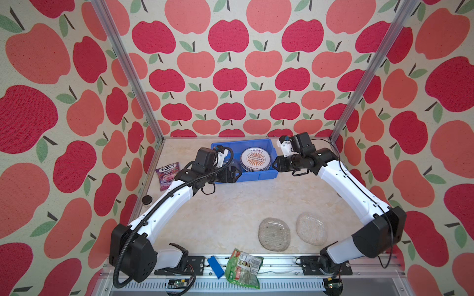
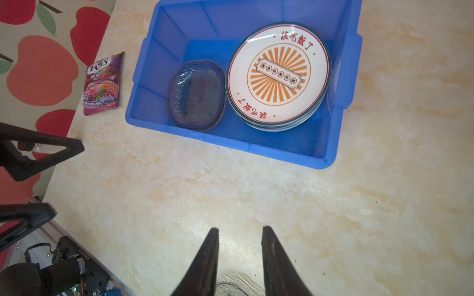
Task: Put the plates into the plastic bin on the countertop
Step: 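Lower the left gripper onto the nearer glass plate while the right gripper hovers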
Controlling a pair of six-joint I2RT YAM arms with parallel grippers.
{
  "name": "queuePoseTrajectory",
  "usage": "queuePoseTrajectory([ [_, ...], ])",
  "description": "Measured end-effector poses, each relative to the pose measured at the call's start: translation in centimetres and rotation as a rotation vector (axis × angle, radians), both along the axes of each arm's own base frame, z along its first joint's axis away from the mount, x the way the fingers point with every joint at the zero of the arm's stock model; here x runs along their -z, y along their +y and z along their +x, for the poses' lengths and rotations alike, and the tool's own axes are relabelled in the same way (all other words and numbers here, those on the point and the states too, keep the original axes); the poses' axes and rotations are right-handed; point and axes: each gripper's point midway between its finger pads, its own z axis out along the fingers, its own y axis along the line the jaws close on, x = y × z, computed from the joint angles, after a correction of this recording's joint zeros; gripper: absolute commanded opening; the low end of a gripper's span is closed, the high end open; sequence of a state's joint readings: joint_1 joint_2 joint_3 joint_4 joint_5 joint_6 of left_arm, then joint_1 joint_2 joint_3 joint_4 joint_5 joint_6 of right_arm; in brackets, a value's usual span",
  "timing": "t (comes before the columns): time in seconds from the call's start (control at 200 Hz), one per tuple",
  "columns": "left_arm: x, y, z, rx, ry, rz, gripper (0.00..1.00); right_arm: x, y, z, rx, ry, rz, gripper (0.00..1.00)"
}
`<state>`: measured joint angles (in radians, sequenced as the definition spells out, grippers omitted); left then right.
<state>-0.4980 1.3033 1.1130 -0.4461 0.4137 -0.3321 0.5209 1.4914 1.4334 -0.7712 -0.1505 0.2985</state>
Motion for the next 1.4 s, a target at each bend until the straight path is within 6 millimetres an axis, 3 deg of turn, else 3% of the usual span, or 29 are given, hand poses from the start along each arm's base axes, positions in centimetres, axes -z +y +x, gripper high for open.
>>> queuePoseTrajectory([
  [0.09, 1.6, -1.9, -2.8, 0.071, 0.056, 0.011, 0.91, 3.0, -0.6, -1.2, 0.013, 0.071, -0.008, 0.31],
  [0.22, 5.5, -4.0, -7.1, 0.147, 0.176, 0.040, 0.89, 6.9, -0.9, -3.2, 0.024, 0.163, -0.001, 0.29],
  [0.335, 8.7, -6.1, -10.5, 0.199, 0.271, 0.065, 0.86, 8.0, -1.1, -4.6, 0.029, 0.193, 0.032, 0.28],
  [0.465, 11.5, -8.2, -12.4, 0.223, 0.342, 0.094, 0.80, 7.5, -1.3, -5.6, 0.032, 0.180, 0.075, 0.28],
  [0.67, 16.2, -10.0, -13.2, 0.213, 0.446, 0.169, 0.63, 5.8, -1.5, -6.4, 0.022, 0.131, 0.117, 0.28],
  [0.79, 18.0, -10.5, -13.4, 0.207, 0.486, 0.202, 0.55, 5.5, -1.5, -6.4, 0.016, 0.124, 0.120, 0.28],
  [1.401, 19.4, -12.5, -14.1, 0.242, 0.511, 0.240, 0.29, 5.8, -1.5, -6.3, -0.014, 0.112, 0.113, 0.28],
])
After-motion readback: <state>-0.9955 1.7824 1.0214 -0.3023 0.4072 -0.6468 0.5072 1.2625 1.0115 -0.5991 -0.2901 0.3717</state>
